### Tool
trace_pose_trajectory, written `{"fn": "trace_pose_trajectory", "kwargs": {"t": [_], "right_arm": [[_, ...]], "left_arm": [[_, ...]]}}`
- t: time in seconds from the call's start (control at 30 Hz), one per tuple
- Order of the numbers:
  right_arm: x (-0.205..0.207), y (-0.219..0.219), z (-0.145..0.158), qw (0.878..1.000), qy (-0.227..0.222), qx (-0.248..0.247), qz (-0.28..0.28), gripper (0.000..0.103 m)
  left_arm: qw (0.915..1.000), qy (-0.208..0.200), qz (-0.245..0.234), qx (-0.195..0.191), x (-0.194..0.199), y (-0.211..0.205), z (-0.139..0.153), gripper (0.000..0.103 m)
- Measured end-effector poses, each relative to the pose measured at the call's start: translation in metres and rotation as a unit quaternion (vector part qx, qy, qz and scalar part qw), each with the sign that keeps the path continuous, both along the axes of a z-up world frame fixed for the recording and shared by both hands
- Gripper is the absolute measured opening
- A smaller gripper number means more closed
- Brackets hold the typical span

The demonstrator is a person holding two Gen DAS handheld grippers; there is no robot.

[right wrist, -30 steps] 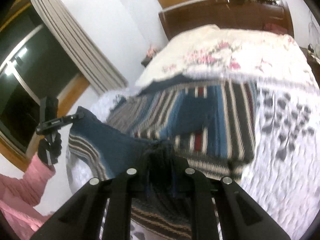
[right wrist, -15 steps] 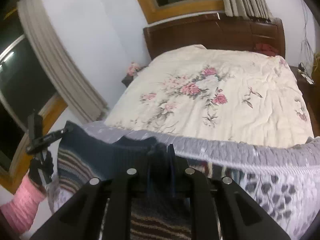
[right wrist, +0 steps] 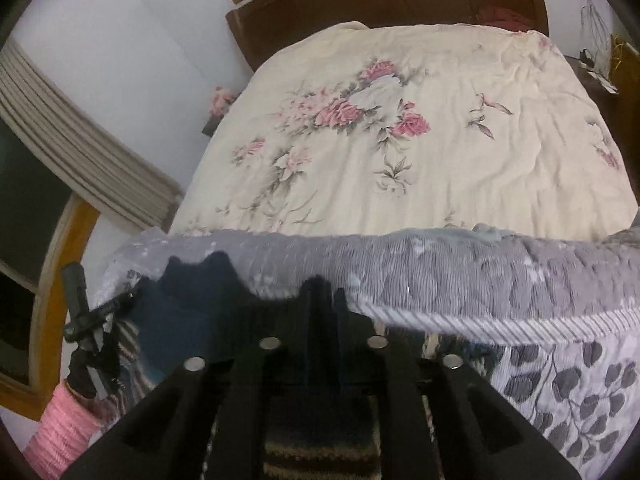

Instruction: Fold small clothes

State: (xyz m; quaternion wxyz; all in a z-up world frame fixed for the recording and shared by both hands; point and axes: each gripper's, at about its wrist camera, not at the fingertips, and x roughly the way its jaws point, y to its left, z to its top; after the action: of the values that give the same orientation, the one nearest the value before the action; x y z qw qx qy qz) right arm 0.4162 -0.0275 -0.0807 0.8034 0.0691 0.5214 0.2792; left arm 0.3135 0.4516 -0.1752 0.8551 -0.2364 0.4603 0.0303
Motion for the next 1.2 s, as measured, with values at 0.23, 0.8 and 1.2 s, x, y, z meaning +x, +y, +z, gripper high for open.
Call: {"fn": "trace_pose_trajectory", "kwargs": {"t": [0.23, 0.8, 1.2], "right_arm": [[-0.016, -0.003, -0.005, 0.999, 0.013, -0.016, 0.026, 0.057], [-0.035, -0.007, -0.02, 0.998, 0.026, -0.046, -0.016, 0.039], [-0.127, -0.081, 0.0, 0.998, 0.047, -0.014, -0.049, 0.085]], "left_arm": [[0.9965, -0.057, 0.061, 0.0, -0.031, 0.02, 0.049, 0.042], [0.9995, 0.015, -0.028, -0.003, -0.055, -0.055, 0.005, 0.045], [0.9975, -0.023, -0.062, -0.024, -0.089, -0.105, 0.056, 0.072]]}}
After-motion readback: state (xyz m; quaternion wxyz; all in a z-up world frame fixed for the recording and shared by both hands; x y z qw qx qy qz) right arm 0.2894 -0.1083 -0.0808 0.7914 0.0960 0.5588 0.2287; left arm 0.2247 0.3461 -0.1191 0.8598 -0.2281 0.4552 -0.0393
